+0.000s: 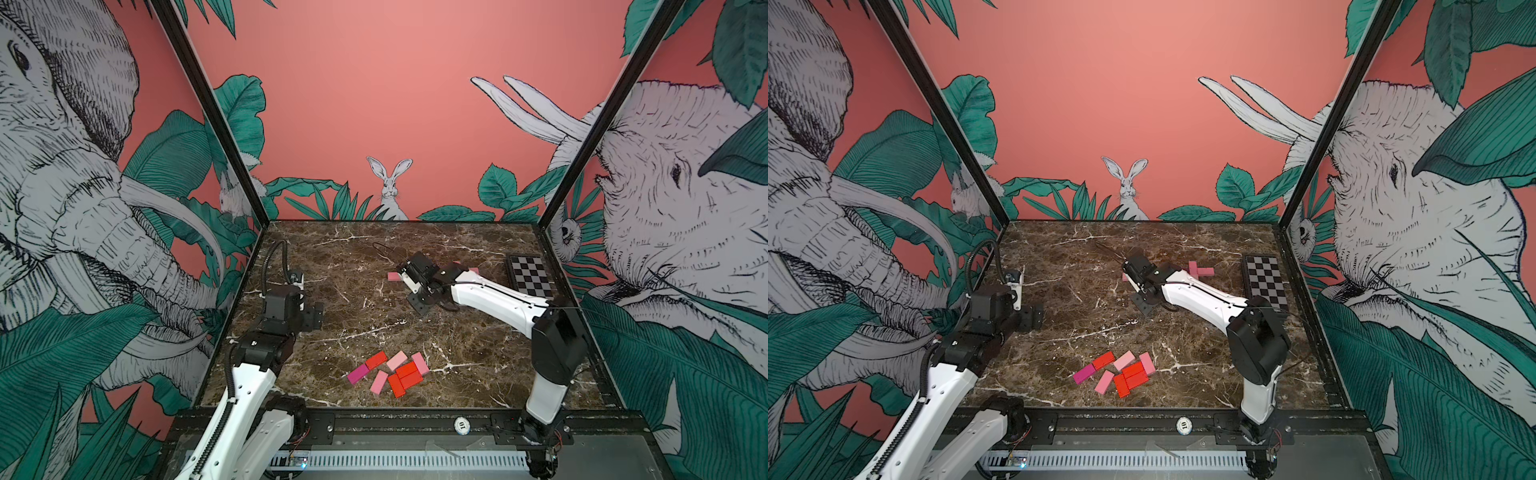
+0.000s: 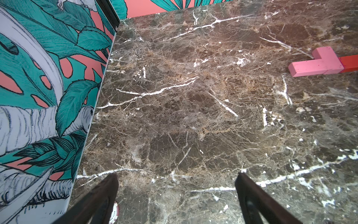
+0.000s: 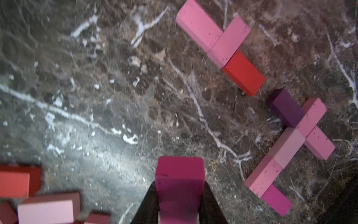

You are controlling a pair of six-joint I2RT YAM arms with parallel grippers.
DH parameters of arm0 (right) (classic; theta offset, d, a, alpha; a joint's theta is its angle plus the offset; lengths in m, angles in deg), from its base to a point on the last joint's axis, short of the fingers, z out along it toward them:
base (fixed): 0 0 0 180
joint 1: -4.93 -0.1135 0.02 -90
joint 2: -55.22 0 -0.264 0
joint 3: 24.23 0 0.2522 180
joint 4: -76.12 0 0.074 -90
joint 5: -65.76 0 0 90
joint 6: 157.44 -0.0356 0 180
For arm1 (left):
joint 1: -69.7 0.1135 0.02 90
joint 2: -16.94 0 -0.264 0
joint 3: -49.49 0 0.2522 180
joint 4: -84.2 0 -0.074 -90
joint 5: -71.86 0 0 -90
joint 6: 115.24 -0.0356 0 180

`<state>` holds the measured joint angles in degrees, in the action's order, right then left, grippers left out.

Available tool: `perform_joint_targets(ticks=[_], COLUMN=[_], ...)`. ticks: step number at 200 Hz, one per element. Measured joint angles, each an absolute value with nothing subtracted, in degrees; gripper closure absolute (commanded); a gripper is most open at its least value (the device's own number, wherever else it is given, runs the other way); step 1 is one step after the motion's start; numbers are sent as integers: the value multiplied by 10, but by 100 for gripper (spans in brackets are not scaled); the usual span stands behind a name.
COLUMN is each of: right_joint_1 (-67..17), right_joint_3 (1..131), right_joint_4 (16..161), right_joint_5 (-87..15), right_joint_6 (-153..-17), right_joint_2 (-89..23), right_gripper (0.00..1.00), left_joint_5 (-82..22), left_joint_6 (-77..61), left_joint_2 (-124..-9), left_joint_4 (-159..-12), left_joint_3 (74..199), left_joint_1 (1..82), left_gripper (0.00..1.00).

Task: Assemble the letter t with building blocks
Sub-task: Pick up the building block from the center of the board, then assemble the building block at the center of the board.

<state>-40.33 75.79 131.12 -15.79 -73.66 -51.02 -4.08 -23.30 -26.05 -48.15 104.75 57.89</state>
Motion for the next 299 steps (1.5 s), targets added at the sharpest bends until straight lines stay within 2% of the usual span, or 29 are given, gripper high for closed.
perform_joint_targets(ticks=[108,191,244,299], right_joint_1=[-400,-396,-395,-390], right_joint_3=[923,967,1014,1017], right_joint_4=[1309,1329,1381,1418], right_joint_5=[-147,-168,-173,-171], right_joint_6=[-880,-975,-1008,-1026], right_joint_2=[-635,-688,-747,-757], right_gripper=[100,100,100,100], left_joint_5=[-40,-40,-40,-40], left_joint_6=[-233,-233,-233,-233], left_joint_2=[-261,-261,-261,-261], left_joint_4=[-481,-481,-481,-481], left_joint_3=[1047,1047,1047,1047], left_joint_1=[579,579,579,579], left_gripper=[3,3,3,3])
